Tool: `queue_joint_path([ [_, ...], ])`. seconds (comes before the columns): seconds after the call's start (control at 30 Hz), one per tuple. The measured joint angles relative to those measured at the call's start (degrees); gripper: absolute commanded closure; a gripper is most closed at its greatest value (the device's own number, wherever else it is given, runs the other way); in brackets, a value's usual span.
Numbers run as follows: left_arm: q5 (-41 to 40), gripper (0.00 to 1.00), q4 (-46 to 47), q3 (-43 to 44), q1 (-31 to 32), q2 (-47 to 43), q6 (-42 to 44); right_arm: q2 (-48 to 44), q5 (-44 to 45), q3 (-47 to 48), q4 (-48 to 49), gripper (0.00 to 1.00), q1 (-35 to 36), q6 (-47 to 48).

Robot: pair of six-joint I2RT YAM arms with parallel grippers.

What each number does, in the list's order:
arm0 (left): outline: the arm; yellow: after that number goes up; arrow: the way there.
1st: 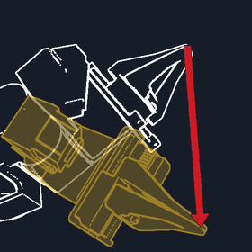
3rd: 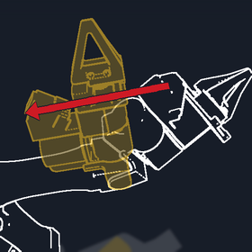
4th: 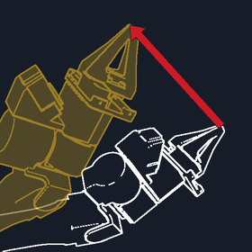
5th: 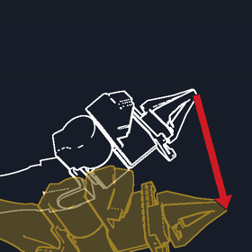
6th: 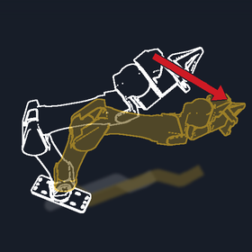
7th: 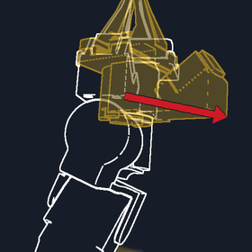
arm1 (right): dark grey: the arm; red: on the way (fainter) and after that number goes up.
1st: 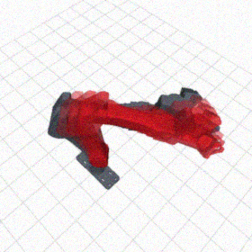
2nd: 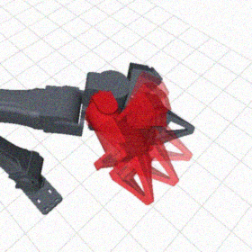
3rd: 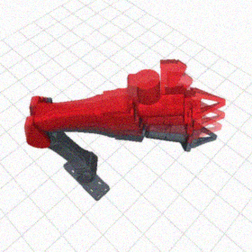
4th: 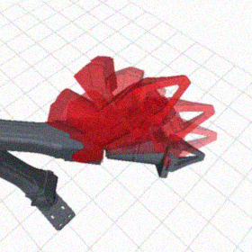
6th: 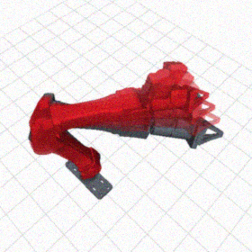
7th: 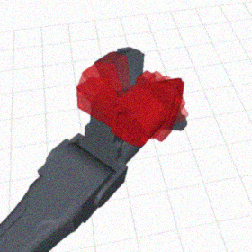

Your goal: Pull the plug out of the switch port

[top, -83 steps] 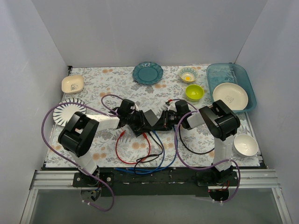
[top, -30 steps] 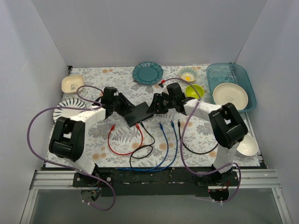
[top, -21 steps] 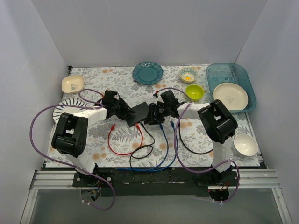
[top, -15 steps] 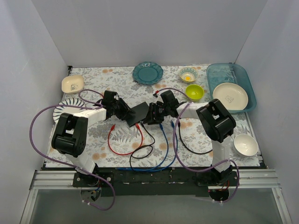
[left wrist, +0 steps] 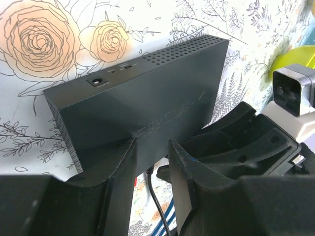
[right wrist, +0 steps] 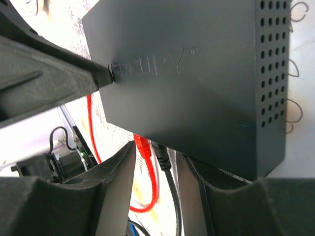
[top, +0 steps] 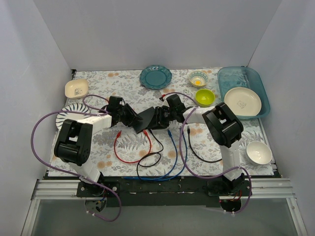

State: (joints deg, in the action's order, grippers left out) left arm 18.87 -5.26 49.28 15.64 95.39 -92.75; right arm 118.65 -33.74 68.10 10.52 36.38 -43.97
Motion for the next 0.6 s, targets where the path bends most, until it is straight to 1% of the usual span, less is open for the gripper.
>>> queue_joint_path([
  [0.13, 1.01, 0.68, 0.57, -0.83, 0.0, -0.26, 0.0, 0.59, 0.85, -0.07, 1.81, 0.57, 0.46, -2.38],
  [0.23, 1.68, 0.68, 0.63, -1.44, 0.0, -0.68, 0.04, 1.25, 0.96, -0.07, 3.41, 0.61, 0.57, -3.89],
  [0.27, 1.86, 0.69, 0.83, -1.73, 0.0, -0.83, 0.04, 1.51, 0.94, -0.07, 3.8, 0.64, 0.61, -4.31],
  [0.4, 2.43, 0.69, 0.85, -2.69, 0.0, -1.57, 0.15, 1.86, 0.55, -0.59, 5.6, 0.72, 0.74, -5.53],
  [0.6, 3.19, 0.69, 0.98, -3.04, 0.0, -1.75, 0.46, 2.38, 0.72, -1.73, 8.02, 0.77, 0.7, -7.1],
])
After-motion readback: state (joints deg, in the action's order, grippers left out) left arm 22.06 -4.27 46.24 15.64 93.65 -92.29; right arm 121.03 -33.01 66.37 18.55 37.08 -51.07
